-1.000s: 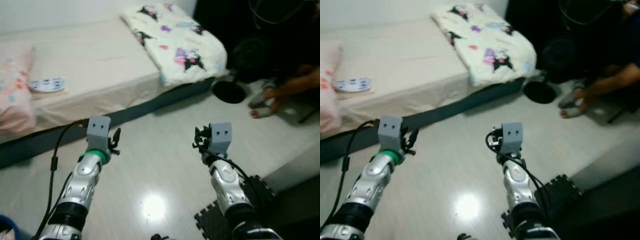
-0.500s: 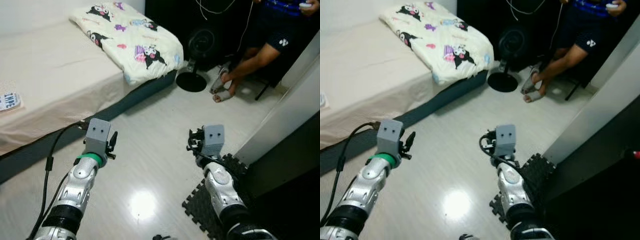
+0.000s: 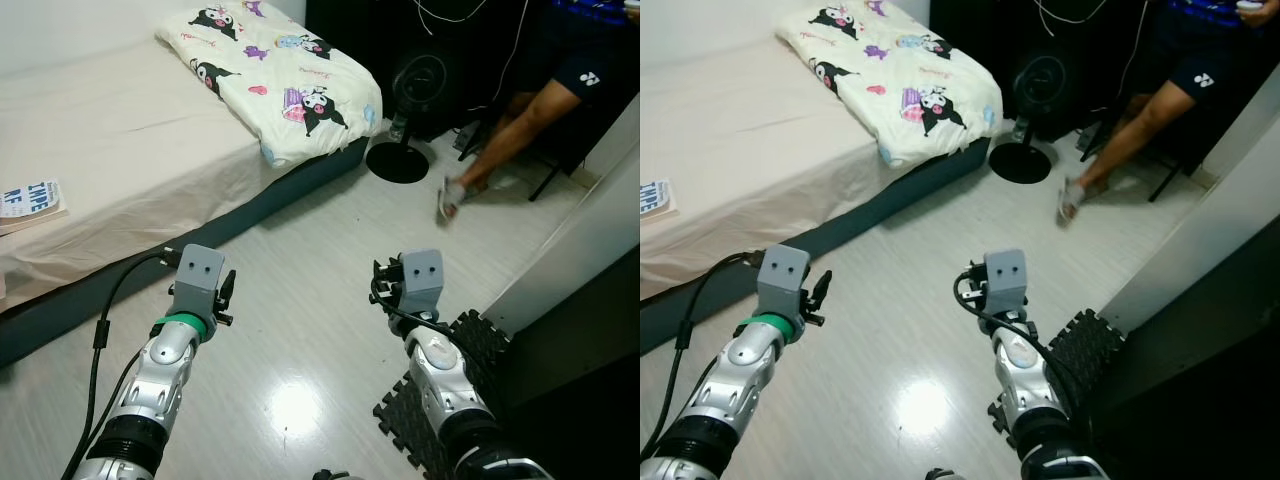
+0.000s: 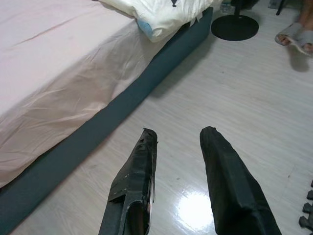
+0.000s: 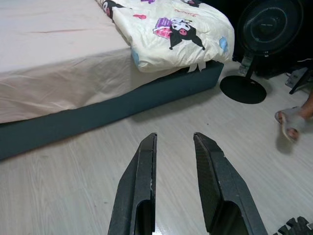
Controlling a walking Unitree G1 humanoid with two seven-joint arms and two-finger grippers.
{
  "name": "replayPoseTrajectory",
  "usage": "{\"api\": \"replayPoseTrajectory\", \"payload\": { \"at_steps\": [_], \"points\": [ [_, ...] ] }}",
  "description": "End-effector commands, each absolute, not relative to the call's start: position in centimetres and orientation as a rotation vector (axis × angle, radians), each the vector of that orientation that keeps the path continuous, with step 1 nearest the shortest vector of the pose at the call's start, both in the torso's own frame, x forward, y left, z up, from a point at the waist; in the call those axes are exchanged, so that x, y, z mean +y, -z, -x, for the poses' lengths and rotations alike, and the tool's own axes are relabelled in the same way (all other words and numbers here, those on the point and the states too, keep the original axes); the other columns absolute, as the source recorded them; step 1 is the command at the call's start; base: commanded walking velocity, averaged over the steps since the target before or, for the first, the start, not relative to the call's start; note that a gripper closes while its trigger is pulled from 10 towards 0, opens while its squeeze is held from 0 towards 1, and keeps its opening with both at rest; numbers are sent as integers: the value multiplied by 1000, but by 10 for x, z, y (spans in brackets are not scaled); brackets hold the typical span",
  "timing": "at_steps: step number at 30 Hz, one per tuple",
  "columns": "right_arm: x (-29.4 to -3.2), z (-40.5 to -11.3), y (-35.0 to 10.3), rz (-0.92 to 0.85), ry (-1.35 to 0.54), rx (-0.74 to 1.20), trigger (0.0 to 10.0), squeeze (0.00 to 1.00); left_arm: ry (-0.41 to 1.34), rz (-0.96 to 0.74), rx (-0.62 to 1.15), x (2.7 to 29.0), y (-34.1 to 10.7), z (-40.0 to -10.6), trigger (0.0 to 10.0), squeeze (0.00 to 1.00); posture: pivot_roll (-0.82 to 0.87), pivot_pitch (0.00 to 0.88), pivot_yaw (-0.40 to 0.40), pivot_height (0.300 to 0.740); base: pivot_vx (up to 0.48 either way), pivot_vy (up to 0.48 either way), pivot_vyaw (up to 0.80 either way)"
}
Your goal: Clean up the room
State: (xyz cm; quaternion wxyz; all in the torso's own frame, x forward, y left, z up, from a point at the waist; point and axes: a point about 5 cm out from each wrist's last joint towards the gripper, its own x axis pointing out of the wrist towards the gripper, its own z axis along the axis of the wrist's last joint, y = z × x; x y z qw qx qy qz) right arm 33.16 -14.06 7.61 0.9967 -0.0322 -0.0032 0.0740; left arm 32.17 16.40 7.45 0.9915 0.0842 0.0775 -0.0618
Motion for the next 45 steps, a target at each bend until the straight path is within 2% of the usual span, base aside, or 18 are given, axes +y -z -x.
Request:
{"api": "replayPoseTrajectory", "payload": {
  "at_steps": [1,5,10,11,16,19,26,36,45],
  "points": [
    [-142,-329,-71,66,-141,14,10000,0,120,-175,178,165,-68,-319,10000,0,37,17,51,740,0,0,0],
    [-146,-331,-71,56,-113,20,10000,0,124,-175,176,162,-70,-321,10000,0,50,40,51,740,0,0,0],
    [-144,-331,-72,57,-121,18,10000,0,129,-179,171,161,-71,-321,10000,0,50,40,51,740,0,0,0],
    [-147,-334,-75,57,-107,10,10000,0,122,-177,166,161,-73,-323,10000,0,58,10,51,740,0,0,0],
    [-155,-337,-81,52,-73,-9,10000,0,117,-171,157,158,-76,-327,10000,0,55,25,50,740,0,0,0],
    [-150,-335,-80,56,-100,-11,10000,0,129,-170,144,155,-78,-327,10000,0,43,53,42,740,0,0,0],
    [-140,-325,-71,63,-145,-2,10000,0,122,-163,150,156,-71,-319,10000,0,29,42,24,740,0,0,0],
    [-148,-329,-73,74,-124,1,10000,0,164,-158,141,139,-72,-319,10000,0,29,58,33,740,0,0,0],
    [-145,-321,-66,75,-134,17,10000,0,169,-226,152,147,-63,-314,10000,0,8,43,46,740,0,0,0]
  ]
}}
